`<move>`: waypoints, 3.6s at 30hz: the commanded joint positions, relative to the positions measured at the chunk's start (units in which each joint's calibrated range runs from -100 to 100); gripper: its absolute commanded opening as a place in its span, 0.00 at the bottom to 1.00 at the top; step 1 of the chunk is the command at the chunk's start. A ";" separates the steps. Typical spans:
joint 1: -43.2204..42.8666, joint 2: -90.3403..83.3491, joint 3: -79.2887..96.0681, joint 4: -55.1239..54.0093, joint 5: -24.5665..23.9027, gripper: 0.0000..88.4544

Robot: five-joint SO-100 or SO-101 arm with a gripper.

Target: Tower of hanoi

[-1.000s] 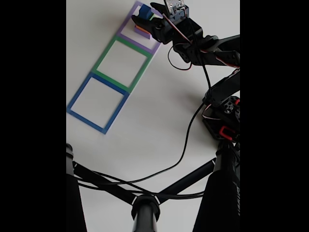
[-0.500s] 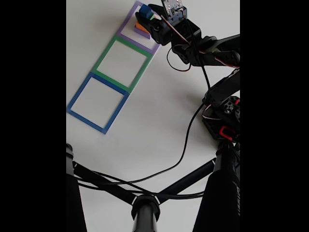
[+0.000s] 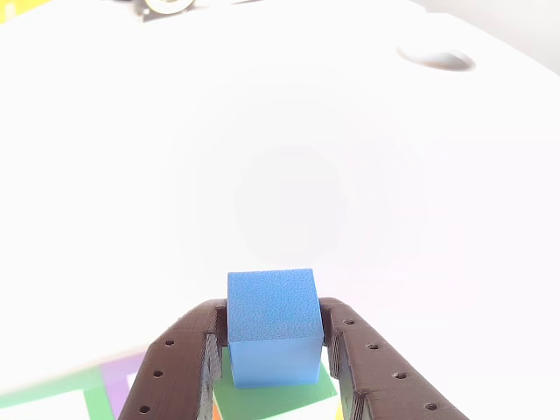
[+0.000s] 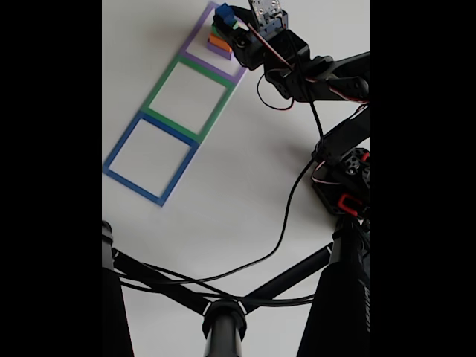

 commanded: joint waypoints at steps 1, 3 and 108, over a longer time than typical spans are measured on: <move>-1.19 -2.73 -2.74 1.20 0.39 0.04; -1.67 -5.88 -3.65 5.58 0.39 0.04; -21.71 34.41 3.63 -36.69 0.39 0.06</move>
